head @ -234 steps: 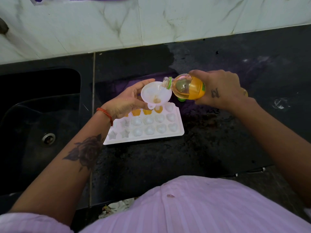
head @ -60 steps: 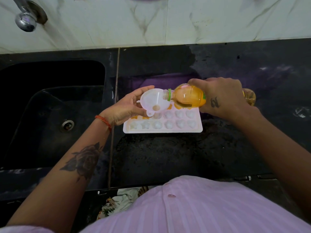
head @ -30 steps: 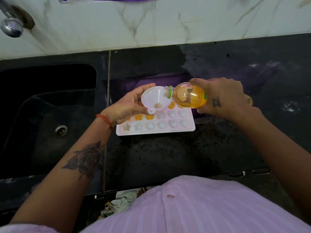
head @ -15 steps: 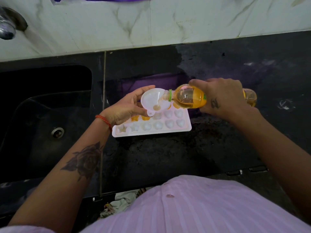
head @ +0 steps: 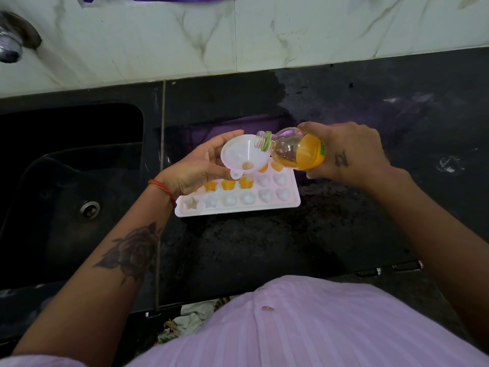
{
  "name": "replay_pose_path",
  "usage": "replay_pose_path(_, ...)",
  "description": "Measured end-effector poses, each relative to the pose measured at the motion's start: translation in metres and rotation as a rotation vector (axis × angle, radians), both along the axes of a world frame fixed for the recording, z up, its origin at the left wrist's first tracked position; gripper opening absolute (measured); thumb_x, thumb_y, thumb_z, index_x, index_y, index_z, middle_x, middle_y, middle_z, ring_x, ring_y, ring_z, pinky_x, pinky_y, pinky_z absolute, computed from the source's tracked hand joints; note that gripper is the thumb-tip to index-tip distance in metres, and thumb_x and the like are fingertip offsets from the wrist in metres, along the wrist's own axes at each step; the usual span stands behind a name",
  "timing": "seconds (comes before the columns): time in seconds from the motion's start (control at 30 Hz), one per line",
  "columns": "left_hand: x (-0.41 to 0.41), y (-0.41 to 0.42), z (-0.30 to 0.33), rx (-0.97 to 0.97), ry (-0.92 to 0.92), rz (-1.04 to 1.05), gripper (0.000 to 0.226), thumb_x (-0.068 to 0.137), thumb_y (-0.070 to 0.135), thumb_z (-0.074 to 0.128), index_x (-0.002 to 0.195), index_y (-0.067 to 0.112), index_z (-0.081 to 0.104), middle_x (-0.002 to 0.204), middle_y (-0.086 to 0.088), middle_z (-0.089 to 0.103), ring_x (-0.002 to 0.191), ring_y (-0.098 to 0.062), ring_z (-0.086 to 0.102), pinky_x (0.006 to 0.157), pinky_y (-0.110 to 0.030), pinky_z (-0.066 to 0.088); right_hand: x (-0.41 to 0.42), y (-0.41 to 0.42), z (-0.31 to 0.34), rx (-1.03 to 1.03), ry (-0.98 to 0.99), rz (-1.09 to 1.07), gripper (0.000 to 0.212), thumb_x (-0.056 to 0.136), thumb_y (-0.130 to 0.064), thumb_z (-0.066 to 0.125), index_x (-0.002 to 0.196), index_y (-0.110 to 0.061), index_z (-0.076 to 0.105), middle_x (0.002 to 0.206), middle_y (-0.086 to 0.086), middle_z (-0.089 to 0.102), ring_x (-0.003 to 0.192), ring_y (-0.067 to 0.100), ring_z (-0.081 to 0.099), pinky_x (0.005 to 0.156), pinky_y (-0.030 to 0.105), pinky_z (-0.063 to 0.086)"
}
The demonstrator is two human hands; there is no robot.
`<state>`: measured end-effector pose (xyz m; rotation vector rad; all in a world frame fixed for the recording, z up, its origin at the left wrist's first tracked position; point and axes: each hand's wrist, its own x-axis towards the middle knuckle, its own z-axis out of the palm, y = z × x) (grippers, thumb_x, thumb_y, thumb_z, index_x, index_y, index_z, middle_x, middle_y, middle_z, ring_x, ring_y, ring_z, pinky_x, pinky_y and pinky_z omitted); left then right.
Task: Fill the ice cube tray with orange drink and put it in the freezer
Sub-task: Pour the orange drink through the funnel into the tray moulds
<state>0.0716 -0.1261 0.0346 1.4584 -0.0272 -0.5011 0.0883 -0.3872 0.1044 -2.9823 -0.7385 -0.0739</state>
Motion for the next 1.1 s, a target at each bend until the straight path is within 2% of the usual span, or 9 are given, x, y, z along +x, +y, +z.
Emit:
replay_pose_path(0.1,0.002,-0.005,0.001,0.001,0.0,-0.002,0.088,0.065,-0.018,0.067,0.14,0.021,0.042,0.137,-0.004,0.052,0.118,-0.024,0.059,0.09,-0.038,0.055,0.0,-0.004,-0.002,0.016,0.005,-0.012,0.074,0.067,-0.039,0.078,0.132,-0.034,0.042,0.107,0.006,0.068,0.098,0.034,0.061,0.072,0.033,0.039)
replay_pose_path(0.2,0.005,-0.012,0.0,-0.004,0.004,0.004,0.084,0.071,-0.024,0.06,0.14,0.02,0.042,0.139,-0.006,0.05,0.119,-0.025,0.057,0.091,-0.038,0.054,0.0,-0.011,-0.001,0.0,0.0,-0.012,0.072,0.07,-0.037,0.076,0.133,-0.034,0.041,0.108,0.007,0.067,0.099,0.033,0.06,0.073,0.033,0.039)
replay_pose_path(0.43,0.011,-0.023,-0.006,-0.002,-0.008,-0.043,0.084,0.071,-0.023,0.062,0.141,0.019,0.041,0.14,-0.007,0.049,0.119,-0.023,0.058,0.086,-0.035,0.056,0.002,-0.024,-0.009,-0.067,-0.124,-0.018,0.057,0.077,-0.041,0.068,0.129,-0.034,0.045,0.101,0.006,0.067,0.09,0.033,0.062,0.065,0.031,0.033)
replay_pose_path(0.9,0.013,-0.025,-0.005,0.005,0.027,-0.066,0.087,0.066,-0.017,0.069,0.141,0.019,0.04,0.14,-0.007,0.05,0.123,-0.027,0.055,0.095,-0.044,0.05,0.003,-0.028,-0.008,-0.112,-0.135,-0.009,0.064,0.078,-0.043,0.069,0.134,-0.033,0.04,0.108,0.008,0.065,0.096,0.032,0.061,0.068,0.032,0.032)
replay_pose_path(1.1,0.013,-0.025,-0.003,0.003,0.027,-0.062,0.085,0.07,-0.02,0.063,0.141,0.018,0.039,0.139,-0.007,0.05,0.123,-0.026,0.055,0.094,-0.043,0.052,0.002,-0.025,-0.006,-0.094,-0.102,-0.03,0.065,0.076,-0.042,0.07,0.134,-0.034,0.04,0.108,0.008,0.065,0.096,0.032,0.061,0.069,0.032,0.033)
